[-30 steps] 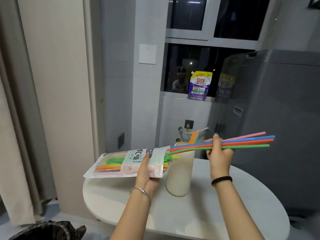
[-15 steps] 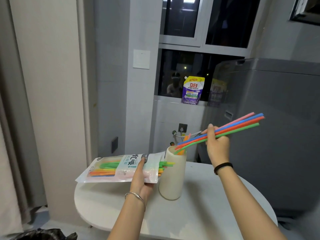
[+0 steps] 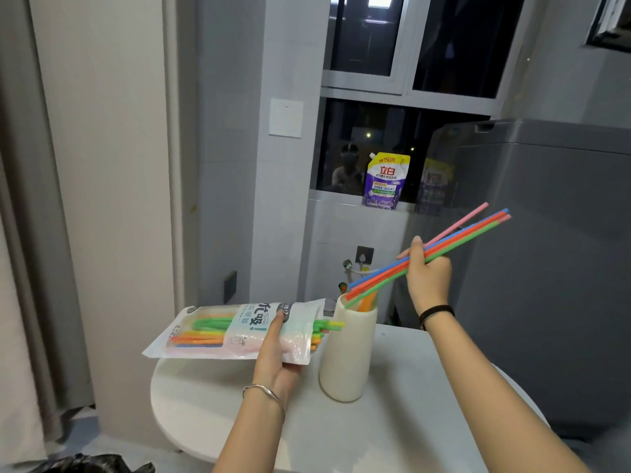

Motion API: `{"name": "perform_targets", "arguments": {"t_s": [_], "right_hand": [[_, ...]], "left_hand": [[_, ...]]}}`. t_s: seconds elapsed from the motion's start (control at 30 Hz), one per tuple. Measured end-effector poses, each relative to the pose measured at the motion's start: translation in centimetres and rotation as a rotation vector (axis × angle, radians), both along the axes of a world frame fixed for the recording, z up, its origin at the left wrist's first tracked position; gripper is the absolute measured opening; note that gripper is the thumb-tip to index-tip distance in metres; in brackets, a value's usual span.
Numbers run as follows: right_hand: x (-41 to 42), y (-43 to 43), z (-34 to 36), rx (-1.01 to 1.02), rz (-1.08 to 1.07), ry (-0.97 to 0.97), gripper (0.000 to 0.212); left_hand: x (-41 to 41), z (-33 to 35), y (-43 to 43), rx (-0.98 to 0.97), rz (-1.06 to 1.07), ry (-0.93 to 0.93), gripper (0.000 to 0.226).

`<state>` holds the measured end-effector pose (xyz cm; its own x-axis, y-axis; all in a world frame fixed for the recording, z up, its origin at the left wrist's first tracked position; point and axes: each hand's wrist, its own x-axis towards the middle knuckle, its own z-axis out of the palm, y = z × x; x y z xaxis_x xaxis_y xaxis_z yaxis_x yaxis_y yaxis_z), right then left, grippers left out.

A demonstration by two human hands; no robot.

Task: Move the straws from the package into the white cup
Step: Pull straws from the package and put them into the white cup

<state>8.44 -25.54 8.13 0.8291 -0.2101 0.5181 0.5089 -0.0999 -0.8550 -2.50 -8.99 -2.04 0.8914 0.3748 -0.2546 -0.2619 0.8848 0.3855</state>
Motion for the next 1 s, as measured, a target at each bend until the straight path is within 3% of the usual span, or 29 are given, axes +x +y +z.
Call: {"name": "perform_targets", "arguments": {"t_s": [0.2,0.47,0.67,0.77,0.9,1.0], "right_hand": [[0.4,-0.6,0.5,0.046,-0.052,-0.011,0.04],[0.8,0.6,-3.4,-0.306,0.069,0.095,0.04],[1.8,1.1,-5.4,-0.433,0.051,0.191,0.022],[2.3,1.1,-5.4,-0.505,0.036,0.2,0.032],[2.4,1.2,-5.2,-0.561,0.065,0.22,0.043],[2.2,1.2,-5.2,-0.57,0.001,0.186,0.044]], "left_hand": [[0.1,0.0,-1.0,-0.011,-0.028,-0.01,0.037],[0.1,-0.3,-1.7,-0.046,-0.041,0.01,0.037],[0.2,-0.4,-1.5,-0.032,-0.062,0.005,0.034],[0.3,-0.2,-1.3,-0.015,-0.062,0.007,0.032],[0.3,0.0,-1.2,-0.013,-0.068,0.001,0.008],[0.2,0.0,-1.2,-0.005,-0.079,0.008,0.009]]}}
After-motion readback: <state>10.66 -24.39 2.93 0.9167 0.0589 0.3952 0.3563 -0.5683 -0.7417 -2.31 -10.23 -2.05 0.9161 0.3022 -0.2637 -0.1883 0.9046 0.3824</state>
